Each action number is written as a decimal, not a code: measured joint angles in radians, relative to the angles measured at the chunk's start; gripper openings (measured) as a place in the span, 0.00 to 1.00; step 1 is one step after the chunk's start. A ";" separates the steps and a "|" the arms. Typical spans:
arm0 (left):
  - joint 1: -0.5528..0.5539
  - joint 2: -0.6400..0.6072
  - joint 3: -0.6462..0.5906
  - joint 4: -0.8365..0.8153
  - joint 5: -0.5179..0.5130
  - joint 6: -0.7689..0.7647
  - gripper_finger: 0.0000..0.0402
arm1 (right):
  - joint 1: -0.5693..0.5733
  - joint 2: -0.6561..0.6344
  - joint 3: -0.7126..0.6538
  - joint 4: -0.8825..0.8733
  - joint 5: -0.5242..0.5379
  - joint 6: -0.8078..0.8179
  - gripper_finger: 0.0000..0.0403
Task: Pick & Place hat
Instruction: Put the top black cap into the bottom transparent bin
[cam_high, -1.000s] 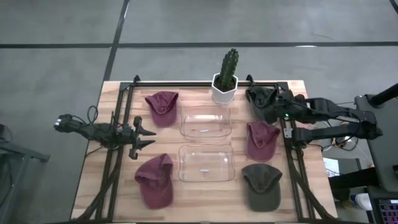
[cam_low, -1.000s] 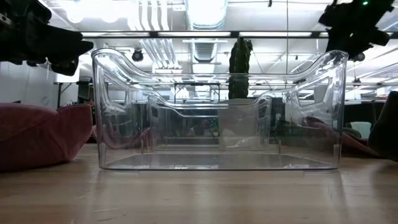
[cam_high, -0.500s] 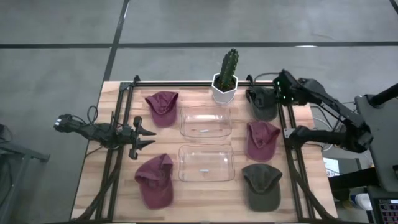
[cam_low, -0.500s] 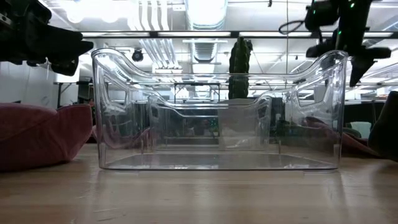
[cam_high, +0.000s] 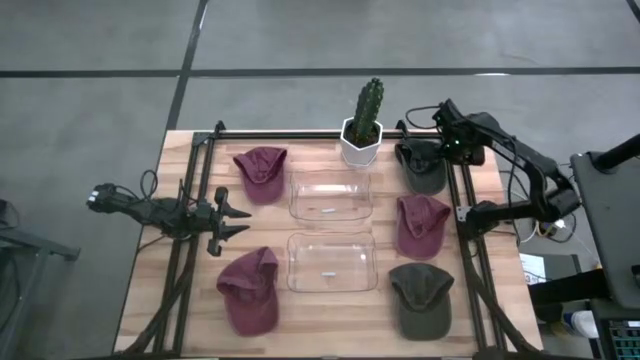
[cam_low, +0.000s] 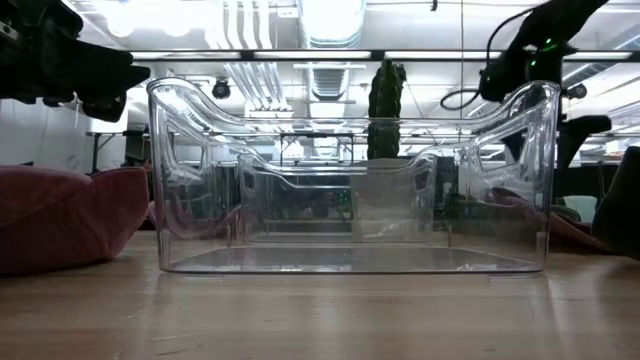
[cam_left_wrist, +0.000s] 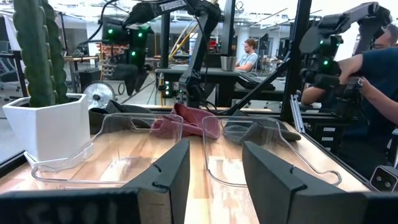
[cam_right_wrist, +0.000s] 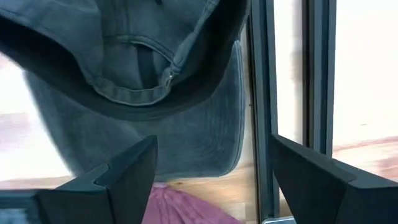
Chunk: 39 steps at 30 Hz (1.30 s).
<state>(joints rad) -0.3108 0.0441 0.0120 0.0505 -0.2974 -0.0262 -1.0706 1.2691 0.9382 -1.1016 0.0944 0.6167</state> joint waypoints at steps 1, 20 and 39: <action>0.000 0.000 0.000 0.000 0.000 0.000 0.35 | 0.000 0.018 0.000 0.007 0.003 0.000 0.75; 0.000 0.000 0.000 0.000 0.000 0.000 0.35 | -0.016 0.133 -0.008 0.058 0.018 0.113 0.75; 0.000 0.000 0.000 0.000 0.000 0.000 0.35 | -0.014 0.134 -0.187 0.180 -0.024 0.267 0.75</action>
<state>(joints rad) -0.3108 0.0438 0.0120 0.0507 -0.2972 -0.0261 -1.0847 1.4026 0.7514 -0.9218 0.0702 0.8837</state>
